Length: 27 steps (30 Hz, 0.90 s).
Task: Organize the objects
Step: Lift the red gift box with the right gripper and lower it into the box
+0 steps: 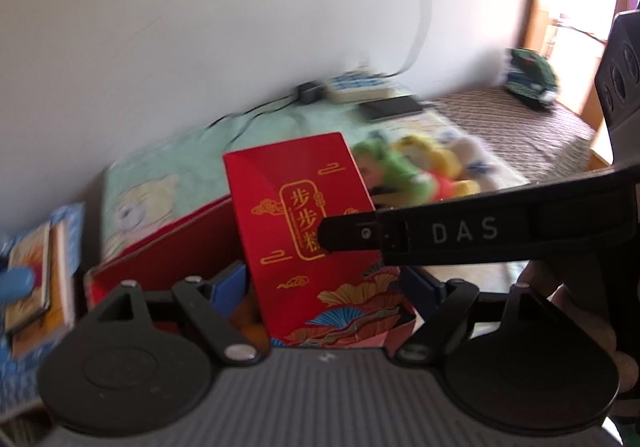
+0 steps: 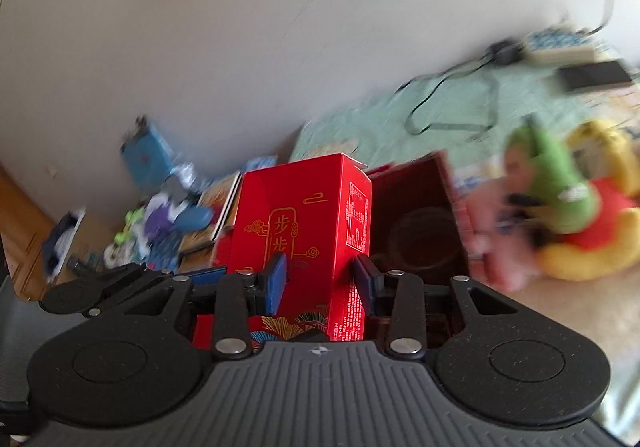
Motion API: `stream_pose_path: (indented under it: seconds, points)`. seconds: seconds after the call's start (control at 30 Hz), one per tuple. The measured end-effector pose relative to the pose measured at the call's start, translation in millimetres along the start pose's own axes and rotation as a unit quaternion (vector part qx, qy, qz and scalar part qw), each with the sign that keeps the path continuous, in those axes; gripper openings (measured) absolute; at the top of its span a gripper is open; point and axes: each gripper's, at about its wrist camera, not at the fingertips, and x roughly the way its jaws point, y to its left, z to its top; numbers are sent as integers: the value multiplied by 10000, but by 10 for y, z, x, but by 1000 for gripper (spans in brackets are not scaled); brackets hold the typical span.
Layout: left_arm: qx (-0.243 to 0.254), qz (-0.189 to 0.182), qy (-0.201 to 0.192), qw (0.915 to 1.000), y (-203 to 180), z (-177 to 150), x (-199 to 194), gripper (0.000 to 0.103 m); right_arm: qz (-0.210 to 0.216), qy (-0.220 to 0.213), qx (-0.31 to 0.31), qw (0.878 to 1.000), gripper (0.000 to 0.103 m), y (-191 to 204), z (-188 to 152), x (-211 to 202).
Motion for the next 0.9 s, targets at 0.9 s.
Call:
stream_pose_path:
  seconds: [0.9]
  points:
    - [-1392, 858, 1052, 9809, 1100, -413, 860, 85, 788, 1932, 527, 9766, 34, 54, -199, 1462]
